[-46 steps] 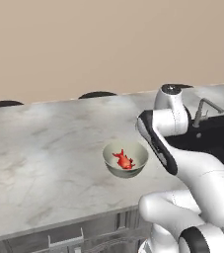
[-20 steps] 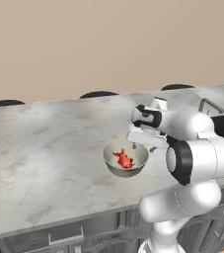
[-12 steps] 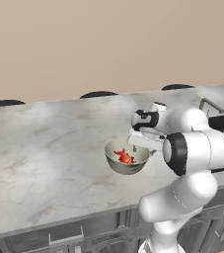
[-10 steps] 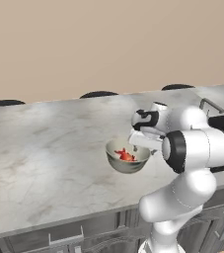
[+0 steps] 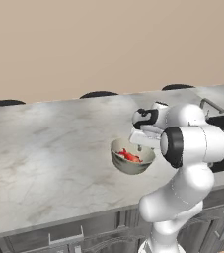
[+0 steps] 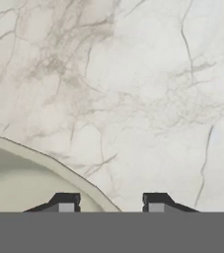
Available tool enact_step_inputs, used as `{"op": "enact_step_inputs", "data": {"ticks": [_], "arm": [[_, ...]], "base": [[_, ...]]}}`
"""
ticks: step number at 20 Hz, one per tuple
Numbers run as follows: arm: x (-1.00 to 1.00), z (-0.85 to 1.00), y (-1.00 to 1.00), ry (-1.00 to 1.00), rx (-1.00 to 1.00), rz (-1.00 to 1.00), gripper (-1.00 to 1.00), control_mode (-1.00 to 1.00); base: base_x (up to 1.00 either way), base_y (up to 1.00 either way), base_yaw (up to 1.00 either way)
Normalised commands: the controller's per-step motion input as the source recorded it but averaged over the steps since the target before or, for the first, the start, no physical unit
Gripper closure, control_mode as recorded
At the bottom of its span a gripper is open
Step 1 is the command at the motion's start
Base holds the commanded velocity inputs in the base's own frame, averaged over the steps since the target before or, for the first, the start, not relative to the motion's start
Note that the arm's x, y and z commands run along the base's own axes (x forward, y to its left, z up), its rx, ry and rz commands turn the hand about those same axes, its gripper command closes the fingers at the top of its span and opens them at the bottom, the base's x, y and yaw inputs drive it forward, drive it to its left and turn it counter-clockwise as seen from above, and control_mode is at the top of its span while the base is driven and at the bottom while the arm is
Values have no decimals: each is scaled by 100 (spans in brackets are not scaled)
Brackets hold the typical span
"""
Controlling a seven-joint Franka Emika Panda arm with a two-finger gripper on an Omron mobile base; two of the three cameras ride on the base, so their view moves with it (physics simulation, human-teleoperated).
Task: Move the mug from next to the sink to the open cabinet. Then, move the bowl with the fish to the fridge to clear the area for faucet cleaning.
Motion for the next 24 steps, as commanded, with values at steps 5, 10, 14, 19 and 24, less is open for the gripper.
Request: {"op": "enact_step_inputs", "data": {"ticks": [5, 10, 14, 19, 24], "arm": [[-10, 7, 0, -1, 0, 0, 100, -100], [-48, 87, 0, -6, 7, 0, 100, -100], [-100, 100, 0, -27, 6, 0, 100, -100], [-97, 100, 6, -28, 9, 0, 100, -100], [-79, 64, 22, -19, 11, -11, 100, 100]], "base": [[0, 0, 0], [0, 0, 0], [0, 0, 0], [0, 0, 0], [-20, 11, -4]]}}
